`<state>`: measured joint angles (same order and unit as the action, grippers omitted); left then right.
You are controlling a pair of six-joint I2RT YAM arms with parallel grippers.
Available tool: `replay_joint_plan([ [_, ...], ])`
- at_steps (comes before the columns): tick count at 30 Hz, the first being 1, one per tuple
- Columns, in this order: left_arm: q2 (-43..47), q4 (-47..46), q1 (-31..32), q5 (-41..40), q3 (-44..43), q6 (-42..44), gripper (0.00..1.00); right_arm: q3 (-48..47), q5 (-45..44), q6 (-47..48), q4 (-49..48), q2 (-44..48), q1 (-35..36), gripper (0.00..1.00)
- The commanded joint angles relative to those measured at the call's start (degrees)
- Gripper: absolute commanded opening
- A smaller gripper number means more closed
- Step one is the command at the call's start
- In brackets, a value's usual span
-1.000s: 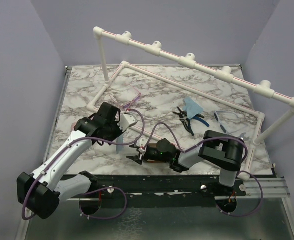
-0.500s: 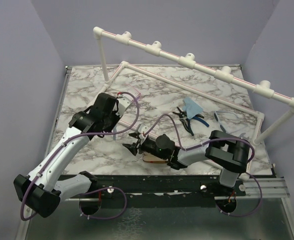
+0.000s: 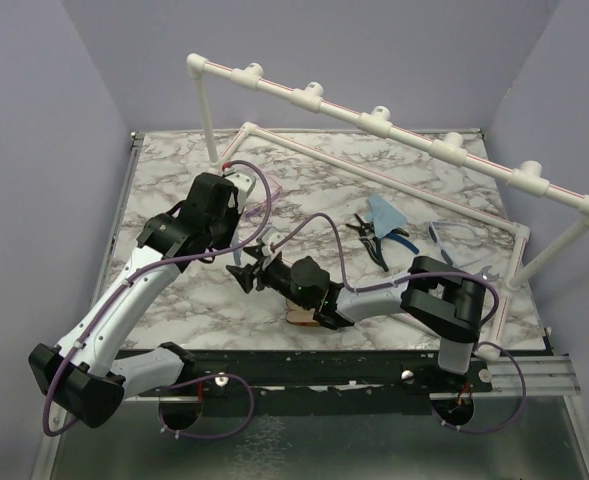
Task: Organize the sunglasses
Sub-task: Place the glasses cleaning cloth in the sunglasses case.
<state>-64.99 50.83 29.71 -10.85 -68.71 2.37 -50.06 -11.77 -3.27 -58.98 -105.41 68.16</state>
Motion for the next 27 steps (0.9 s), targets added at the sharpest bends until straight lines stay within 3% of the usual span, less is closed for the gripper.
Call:
replay_joint_plan([
  [1,-0.4,-1.4,-0.4,-0.9,-2.0,-3.7,0.00,-3.4,-7.9,-1.1,3.4,-3.6,0.5,0.60],
  [8,-0.2,-1.6,-0.6,-0.5,-1.9,-3.8,0.00,-7.9,-14.8,1.0,8.3,-6.1,0.5,0.44],
  [14,0.3,-2.0,-0.8,-0.5,-1.8,-3.4,0.00,-7.1,-18.0,1.4,9.2,-5.7,0.5,0.42],
  [21,0.7,-2.2,-0.8,-0.4,-1.3,-2.9,0.00,-3.4,-21.3,2.7,8.2,-2.5,0.5,0.45],
  [27,0.6,-2.2,-0.8,0.0,-1.2,-2.7,0.00,-3.9,-18.6,8.1,7.5,-1.8,0.5,0.51],
])
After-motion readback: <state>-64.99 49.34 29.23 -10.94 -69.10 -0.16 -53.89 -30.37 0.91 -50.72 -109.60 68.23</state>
